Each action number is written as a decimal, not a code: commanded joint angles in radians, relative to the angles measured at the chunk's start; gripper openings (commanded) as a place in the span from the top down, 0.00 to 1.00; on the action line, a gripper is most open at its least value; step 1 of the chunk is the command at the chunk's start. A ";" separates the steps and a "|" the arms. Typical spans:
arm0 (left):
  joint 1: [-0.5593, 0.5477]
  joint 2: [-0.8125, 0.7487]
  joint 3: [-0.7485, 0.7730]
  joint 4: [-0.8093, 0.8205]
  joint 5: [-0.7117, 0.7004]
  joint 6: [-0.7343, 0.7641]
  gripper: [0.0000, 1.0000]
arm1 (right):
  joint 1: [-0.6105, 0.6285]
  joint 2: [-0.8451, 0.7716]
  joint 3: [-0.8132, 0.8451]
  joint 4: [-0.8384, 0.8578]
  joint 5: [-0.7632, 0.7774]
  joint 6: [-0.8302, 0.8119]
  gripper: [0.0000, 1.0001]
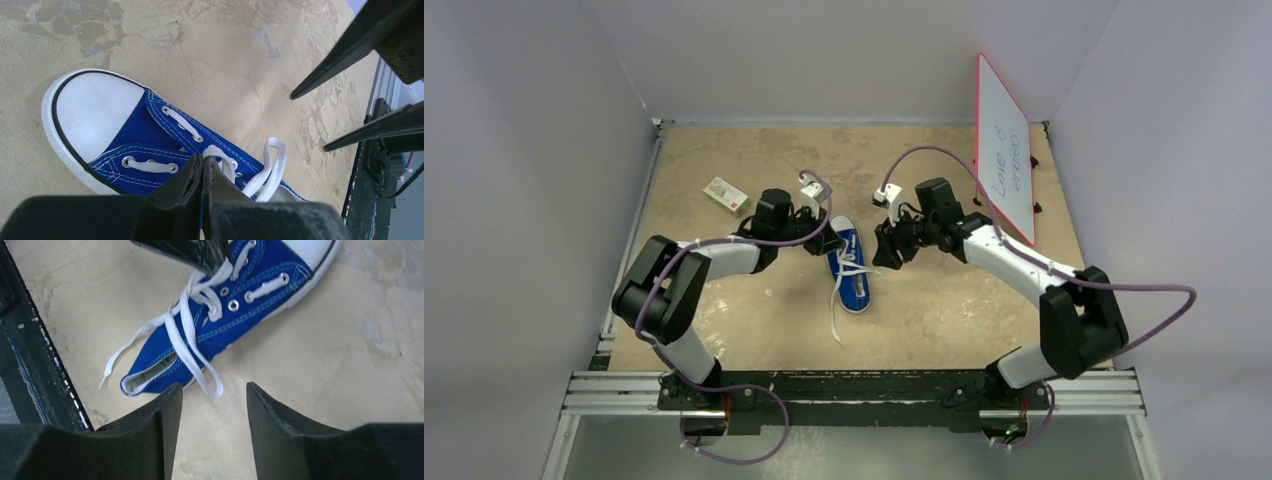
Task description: Tie the shoes
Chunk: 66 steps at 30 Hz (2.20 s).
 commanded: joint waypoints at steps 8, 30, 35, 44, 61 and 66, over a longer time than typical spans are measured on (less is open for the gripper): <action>-0.029 -0.054 -0.010 0.030 -0.010 -0.009 1.00 | 0.076 0.113 0.007 0.131 -0.077 -0.063 0.54; -0.029 -0.077 -0.021 -0.010 -0.016 0.045 1.00 | 0.050 0.032 -0.126 0.195 0.243 0.271 1.00; -0.028 -0.092 -0.032 -0.033 -0.016 0.066 1.00 | -0.020 -0.067 -0.158 0.004 0.359 0.376 0.91; -0.029 -0.124 -0.045 -0.067 -0.005 0.077 1.00 | -0.064 -0.157 -0.044 -0.169 0.368 0.347 0.55; -0.029 -0.208 -0.089 -0.081 -0.028 0.051 1.00 | -0.070 0.091 -0.076 0.347 -0.293 0.175 0.43; -0.029 -0.226 -0.099 -0.079 -0.030 0.051 1.00 | -0.073 0.126 -0.108 0.412 -0.325 0.214 0.44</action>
